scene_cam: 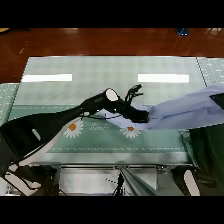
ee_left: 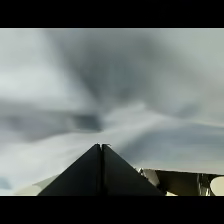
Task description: Fold the shirts.
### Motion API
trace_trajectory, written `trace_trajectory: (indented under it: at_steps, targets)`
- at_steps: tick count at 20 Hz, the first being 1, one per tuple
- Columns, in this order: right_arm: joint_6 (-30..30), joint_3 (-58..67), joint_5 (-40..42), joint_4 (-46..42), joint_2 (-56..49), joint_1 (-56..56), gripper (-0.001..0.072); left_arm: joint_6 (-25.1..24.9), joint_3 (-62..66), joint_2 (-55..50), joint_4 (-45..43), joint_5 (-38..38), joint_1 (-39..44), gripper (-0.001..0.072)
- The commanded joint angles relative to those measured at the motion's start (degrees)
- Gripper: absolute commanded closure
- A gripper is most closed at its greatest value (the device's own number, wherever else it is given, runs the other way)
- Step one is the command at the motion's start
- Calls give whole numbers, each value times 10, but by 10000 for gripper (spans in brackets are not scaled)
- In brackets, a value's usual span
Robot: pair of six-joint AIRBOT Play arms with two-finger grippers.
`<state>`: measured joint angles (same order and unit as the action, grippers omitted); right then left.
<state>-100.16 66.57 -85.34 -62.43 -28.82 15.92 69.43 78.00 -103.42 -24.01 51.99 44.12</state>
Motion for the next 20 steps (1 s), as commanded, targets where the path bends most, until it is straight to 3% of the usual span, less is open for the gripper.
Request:
trace_trajectory:
  at_steps: [1, 6, 12, 20]
  targets:
    - [29, 2, -15, -50, -11, 0, 687, 1, 0, 45, -43, -2, -67, 688]
    - [77, 2, 5, 31, -74, -1, 687, 3, 0, 191, -127, 27, -241, 688]
    - [96, 2, 59, 30, -146, -44, 687, 10, 0, 354, -190, 47, -416, 688]
    - [0, 2, 293, -36, -331, -320, 686, 20, 0, 431, -194, 129, -520, 688]
